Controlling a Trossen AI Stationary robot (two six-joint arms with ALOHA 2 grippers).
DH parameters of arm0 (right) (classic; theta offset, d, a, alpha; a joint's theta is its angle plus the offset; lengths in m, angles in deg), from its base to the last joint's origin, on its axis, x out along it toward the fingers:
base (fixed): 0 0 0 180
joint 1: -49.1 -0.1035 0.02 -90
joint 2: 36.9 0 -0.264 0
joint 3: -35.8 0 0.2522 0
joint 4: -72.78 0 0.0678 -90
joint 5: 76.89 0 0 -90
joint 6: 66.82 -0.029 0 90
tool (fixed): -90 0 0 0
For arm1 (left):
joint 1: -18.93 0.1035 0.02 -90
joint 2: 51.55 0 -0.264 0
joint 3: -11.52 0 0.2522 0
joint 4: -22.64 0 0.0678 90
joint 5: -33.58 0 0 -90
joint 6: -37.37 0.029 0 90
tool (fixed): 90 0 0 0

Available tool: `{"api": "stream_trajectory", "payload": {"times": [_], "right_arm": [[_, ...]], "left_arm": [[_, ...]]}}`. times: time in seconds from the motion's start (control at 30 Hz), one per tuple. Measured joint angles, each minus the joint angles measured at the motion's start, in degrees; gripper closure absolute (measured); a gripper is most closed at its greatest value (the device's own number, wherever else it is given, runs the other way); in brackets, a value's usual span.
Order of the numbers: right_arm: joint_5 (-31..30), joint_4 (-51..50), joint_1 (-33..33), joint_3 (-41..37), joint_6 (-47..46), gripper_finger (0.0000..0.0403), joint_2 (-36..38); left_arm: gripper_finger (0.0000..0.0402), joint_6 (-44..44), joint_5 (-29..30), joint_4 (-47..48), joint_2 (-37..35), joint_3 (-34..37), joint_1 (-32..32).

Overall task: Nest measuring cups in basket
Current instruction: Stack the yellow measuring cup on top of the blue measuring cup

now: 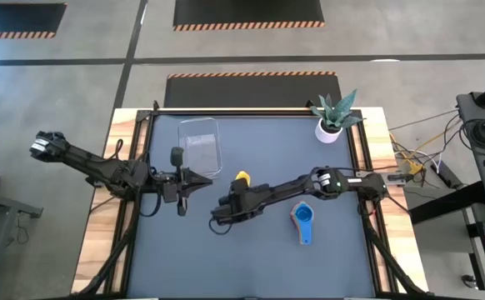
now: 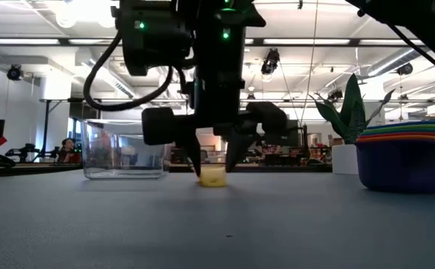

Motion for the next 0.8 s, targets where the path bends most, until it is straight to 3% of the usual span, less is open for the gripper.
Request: {"api": "stream_trajectory", "payload": {"times": [0.4,0.67,0.8], "right_arm": [[0.4,1.2,0.0,-0.8,0.2,0.0199,0.1],[0.3,4.8,0.3,-3.1,0.2,0.0256,0.0],[0.6,4.9,0.3,-3.3,0.2,0.0263,0.0]], "left_arm": [[0.0402,0.0,0.0,0.0,0.0,0.0,0.0],[0.0402,0.0,0.0,0.0,0.0,0.0,0.0],[0.0402,0.0,0.0,0.0,0.0,0.0,0.0]]}}
